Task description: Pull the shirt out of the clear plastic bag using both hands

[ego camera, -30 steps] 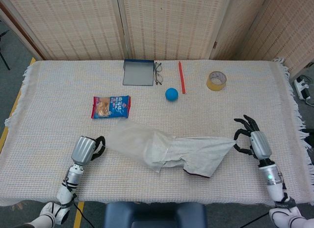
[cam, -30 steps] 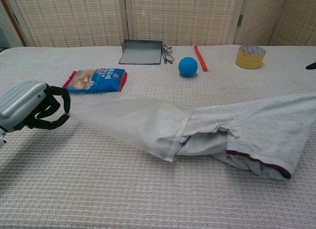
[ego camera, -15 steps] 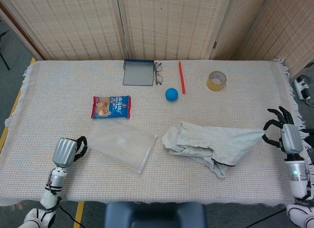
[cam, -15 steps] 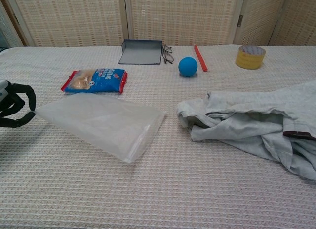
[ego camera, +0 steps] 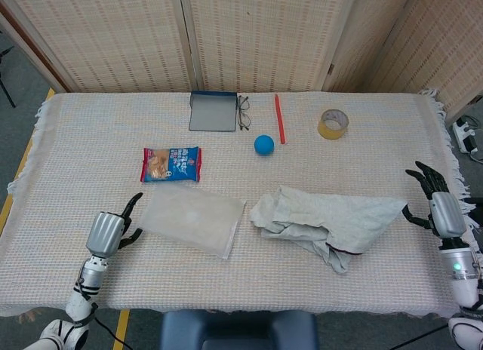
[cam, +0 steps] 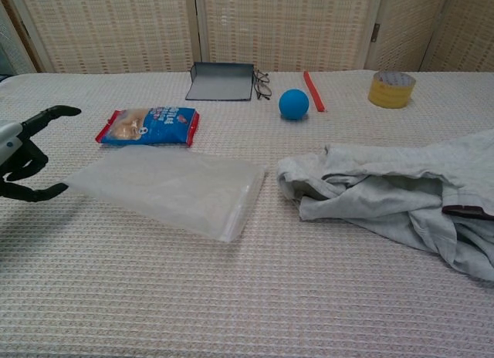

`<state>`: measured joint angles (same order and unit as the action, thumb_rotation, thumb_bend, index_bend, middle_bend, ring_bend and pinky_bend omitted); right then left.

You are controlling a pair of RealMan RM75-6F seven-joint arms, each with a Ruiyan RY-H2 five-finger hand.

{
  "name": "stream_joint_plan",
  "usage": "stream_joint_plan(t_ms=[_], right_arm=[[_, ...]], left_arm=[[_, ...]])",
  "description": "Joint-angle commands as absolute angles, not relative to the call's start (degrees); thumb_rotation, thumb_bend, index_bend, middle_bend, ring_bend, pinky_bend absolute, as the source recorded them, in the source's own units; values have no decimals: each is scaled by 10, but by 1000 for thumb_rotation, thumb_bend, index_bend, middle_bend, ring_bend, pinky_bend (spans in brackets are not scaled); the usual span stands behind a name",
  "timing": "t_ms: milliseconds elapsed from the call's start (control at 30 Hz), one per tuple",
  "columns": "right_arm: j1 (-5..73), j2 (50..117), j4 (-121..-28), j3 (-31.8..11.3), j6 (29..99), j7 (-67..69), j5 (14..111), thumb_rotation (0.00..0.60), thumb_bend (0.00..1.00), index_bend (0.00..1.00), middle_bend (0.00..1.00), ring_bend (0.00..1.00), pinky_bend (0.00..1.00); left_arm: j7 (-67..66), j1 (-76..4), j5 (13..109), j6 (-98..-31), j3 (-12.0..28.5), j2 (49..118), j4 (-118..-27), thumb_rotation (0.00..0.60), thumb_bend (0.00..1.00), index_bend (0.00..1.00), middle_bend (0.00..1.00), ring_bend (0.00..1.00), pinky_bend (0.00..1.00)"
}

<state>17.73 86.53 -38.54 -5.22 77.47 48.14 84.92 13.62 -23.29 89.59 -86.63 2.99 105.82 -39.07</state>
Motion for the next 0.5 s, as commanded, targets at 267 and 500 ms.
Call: stream_joint_plan(t_ms=[267,500], right_arm=[[107,613,-761,-24,790,203,832,600,115,0,0,0,0],[80,563,-921,0,832,43,877,600,93,0,0,0,0]], left_arm=[[39,-209,851,-833,50,896,-668,600,263,113,382,318,434],[23,-187,858,-808,19,773,-878,600,209,158,319,212,309]])
